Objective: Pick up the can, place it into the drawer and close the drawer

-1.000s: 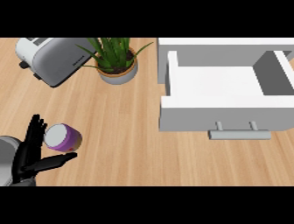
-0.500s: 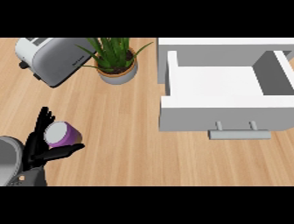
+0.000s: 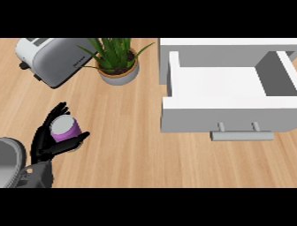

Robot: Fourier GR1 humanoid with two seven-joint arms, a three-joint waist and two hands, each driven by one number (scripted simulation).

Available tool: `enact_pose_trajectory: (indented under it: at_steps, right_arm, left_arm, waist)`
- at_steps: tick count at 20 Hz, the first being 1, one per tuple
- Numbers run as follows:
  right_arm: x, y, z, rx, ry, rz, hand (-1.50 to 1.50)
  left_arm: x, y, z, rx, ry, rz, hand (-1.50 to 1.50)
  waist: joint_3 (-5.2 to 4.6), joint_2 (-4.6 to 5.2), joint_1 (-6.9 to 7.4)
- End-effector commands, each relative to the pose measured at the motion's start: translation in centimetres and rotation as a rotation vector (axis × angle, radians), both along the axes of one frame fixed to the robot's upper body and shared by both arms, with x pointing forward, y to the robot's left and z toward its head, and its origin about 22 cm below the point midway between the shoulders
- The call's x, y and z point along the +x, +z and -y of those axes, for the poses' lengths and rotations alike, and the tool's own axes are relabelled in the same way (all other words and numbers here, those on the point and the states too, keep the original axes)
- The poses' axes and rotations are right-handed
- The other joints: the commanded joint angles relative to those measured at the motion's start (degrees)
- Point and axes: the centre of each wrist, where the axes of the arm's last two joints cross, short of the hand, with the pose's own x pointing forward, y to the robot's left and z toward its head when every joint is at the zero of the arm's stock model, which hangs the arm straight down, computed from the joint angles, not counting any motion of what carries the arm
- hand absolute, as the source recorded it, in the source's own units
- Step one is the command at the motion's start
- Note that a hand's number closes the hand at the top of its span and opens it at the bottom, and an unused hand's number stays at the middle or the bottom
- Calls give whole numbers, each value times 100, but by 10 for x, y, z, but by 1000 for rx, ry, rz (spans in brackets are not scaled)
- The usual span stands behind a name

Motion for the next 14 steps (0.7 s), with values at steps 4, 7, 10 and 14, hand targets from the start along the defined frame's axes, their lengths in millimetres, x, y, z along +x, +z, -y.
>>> enact_pose_trajectory:
  at_steps: [4,7,10,14]
  right_arm:
    - [-14,12,-11,10,-7,15,-150]
    - [-5,-3,-2,3,-9,15,-150]
    - [-10,6,-2,7,-9,8,-150]
    - [-17,17,-12,-3,2,3,-150]
  left_arm:
    - [6,15,6,-50,-37,33,150]
    - [2,-1,23,-86,-51,32,150]
    - [7,15,19,-76,-67,37,150]
    - [23,11,25,-90,-9,56,150]
  waist:
    - [-4,-5,11]
    - [-4,2,5]
    - [-4,1,7]
    - [-7,5,-15]
